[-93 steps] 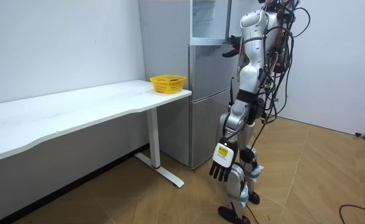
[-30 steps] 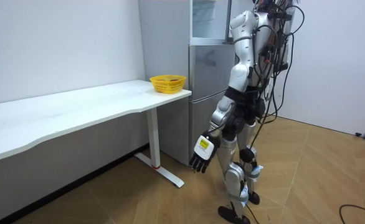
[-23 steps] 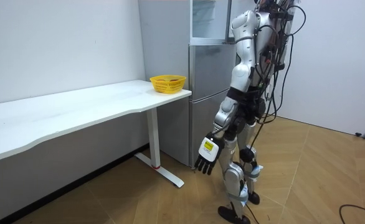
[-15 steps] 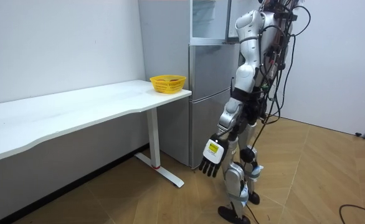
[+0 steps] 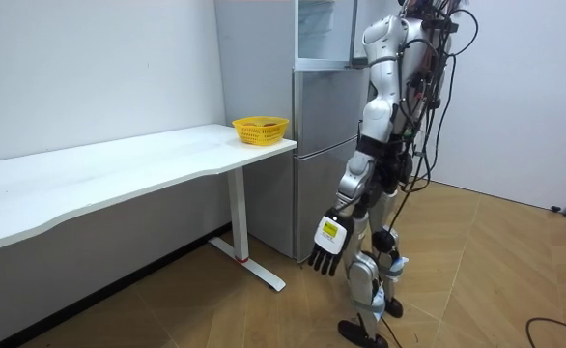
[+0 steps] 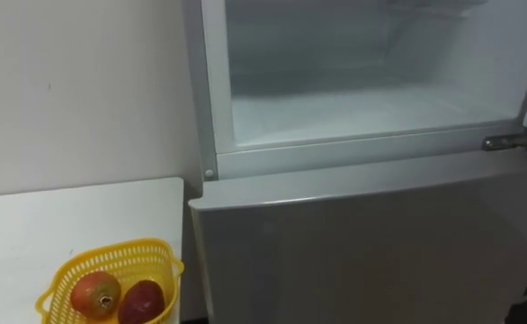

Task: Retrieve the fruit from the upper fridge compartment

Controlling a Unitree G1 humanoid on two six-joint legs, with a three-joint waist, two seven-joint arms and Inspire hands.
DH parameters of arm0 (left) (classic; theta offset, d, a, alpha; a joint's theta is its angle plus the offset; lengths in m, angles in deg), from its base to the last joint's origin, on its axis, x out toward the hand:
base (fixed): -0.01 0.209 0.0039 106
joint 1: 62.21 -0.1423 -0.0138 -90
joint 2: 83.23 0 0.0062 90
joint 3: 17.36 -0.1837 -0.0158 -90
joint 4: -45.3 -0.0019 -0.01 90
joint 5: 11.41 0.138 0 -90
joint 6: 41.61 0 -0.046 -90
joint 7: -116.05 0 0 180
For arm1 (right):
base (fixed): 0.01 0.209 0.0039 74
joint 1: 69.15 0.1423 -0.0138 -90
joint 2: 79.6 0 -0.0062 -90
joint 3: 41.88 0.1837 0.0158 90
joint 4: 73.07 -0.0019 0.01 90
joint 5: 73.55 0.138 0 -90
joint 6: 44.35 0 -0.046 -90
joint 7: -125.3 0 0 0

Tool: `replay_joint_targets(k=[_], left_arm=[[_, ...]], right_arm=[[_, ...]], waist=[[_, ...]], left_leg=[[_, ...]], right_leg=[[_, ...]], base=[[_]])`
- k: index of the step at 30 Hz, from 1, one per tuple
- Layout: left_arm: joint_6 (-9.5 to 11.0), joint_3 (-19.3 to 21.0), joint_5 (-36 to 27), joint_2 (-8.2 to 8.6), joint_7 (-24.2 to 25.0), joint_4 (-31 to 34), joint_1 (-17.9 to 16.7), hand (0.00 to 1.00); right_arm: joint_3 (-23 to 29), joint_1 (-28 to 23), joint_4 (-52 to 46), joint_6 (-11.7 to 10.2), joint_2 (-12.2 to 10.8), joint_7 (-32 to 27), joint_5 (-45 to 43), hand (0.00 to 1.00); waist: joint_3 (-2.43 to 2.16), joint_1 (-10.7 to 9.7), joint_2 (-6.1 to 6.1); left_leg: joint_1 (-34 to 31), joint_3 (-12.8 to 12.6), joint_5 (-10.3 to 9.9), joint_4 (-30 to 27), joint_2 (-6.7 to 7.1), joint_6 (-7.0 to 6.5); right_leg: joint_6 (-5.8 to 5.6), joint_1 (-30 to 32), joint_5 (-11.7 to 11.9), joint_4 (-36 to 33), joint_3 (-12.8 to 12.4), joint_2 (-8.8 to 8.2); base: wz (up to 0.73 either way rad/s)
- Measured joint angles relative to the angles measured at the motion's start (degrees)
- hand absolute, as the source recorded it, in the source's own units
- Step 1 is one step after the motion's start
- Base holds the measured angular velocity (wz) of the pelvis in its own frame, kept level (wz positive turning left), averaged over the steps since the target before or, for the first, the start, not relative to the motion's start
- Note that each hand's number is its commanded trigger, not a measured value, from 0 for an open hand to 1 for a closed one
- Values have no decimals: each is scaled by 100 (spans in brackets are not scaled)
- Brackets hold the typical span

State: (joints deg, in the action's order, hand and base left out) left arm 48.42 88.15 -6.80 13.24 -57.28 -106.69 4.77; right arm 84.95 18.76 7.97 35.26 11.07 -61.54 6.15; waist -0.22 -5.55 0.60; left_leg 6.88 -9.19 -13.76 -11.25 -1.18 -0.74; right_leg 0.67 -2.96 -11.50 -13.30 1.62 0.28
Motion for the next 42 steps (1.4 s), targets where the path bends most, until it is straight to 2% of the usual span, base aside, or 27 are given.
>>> replay_joint_targets(k=[4,7,9,11,13,17,21,28,42], left_arm=[[9,1,3,2,2,-3,5,0],[-5,1,1,4,6,-20,4,0],[-18,-23,-7,12,-1,-54,5,0],[-18,-66,-37,10,-3,-75,6,0],[-33,-110,-38,14,-3,-119,-3,0],[-111,-135,-3,24,-24,-117,-16,0],[-129,-228,-1,87,-117,-119,22,0],[-134,-272,-4,149,-151,-227,24,0],[-176,-285,1,160,-102,-214,0,0]], right_arm=[[-213,3,-3,15,9,1,-319,0],[-402,4,-3,49,24,11,-379,0],[-633,5,-3,69,34,116,-379,0],[-705,11,-3,172,35,237,-381,0],[-702,29,-3,178,50,268,-380,0],[-888,44,-114,154,50,275,-591,0],[-1123,46,-123,-11,53,277,-840,0],[-1509,229,-121,-4,51,276,-1078,0],[-1539,255,-72,9,14,275,-1275,0]], waist=[[12,74,33],[40,158,89],[40,192,129],[39,248,152],[37,288,163],[29,298,172],[22,442,162],[31,599,190],[32,605,222]], left_leg=[[7,1,0,0,-2,0],[46,1,1,0,-1,1],[57,8,-1,0,-1,1],[53,33,-4,11,-2,2],[49,51,-7,12,2,-1],[-64,148,-5,-27,1,1],[-63,142,-2,-42,-10,6],[44,155,-1,-38,-8,7],[70,188,0,-44,-7,9]], right_leg=[[5,-11,-3,-52,9,-2],[3,0,-6,-35,5,-3],[2,-5,-8,-35,8,-3],[2,1,-5,-40,21,-9],[-2,-2,3,-41,29,-13],[14,1,28,-47,163,-30],[19,-9,30,-39,169,-19],[19,-153,30,65,184,-18],[22,-201,33,78,264,-33]], base=[[0],[0],[0],[0],[3],[11],[-1],[1],[1]])
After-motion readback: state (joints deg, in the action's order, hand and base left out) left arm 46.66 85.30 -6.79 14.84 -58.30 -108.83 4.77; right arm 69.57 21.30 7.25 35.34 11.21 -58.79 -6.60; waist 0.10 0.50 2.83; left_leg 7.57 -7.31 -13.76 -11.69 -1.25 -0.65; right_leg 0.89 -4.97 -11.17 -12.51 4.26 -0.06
